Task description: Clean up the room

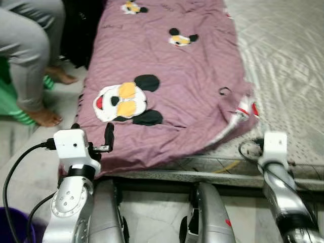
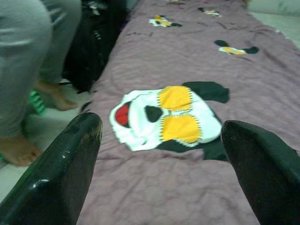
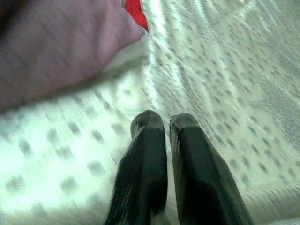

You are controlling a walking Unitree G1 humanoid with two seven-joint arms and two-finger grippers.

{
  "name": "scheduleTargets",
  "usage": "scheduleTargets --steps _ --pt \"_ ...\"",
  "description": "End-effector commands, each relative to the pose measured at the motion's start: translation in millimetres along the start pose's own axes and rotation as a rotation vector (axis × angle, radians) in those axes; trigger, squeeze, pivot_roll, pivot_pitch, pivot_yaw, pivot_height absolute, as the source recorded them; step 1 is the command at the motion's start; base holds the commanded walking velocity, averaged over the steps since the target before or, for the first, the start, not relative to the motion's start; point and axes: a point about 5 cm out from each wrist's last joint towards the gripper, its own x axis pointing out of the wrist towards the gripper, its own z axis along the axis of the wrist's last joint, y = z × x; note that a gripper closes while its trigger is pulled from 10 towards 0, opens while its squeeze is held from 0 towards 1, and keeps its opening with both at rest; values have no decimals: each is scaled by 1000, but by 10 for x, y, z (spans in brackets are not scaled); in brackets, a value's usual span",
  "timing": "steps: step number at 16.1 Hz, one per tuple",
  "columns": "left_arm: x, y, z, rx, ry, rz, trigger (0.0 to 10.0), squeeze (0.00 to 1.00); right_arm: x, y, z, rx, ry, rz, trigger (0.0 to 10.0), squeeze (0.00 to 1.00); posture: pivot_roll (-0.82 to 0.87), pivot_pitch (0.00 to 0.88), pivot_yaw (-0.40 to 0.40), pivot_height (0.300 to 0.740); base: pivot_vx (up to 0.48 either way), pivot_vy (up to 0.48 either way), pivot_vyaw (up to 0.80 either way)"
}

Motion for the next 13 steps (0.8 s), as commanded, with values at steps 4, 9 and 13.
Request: scheduleTargets --steps 4,9,13 --pt "28 17 -36 -1 6 0 10000 0 -335 -82 -174 4 42 35 0 0 11 201 -33 555 0 0 0" --pt "80 -17 5 -2 -19 -17 10000 0 -283 400 420 302 -163 340 10000 1000 15 192 -24 555 0 0 0" --pt "65 15 15 3 -21 -10 10000 0 -144 719 664 389 -163 473 10000 1000 36 206 -18 555 0 0 0"
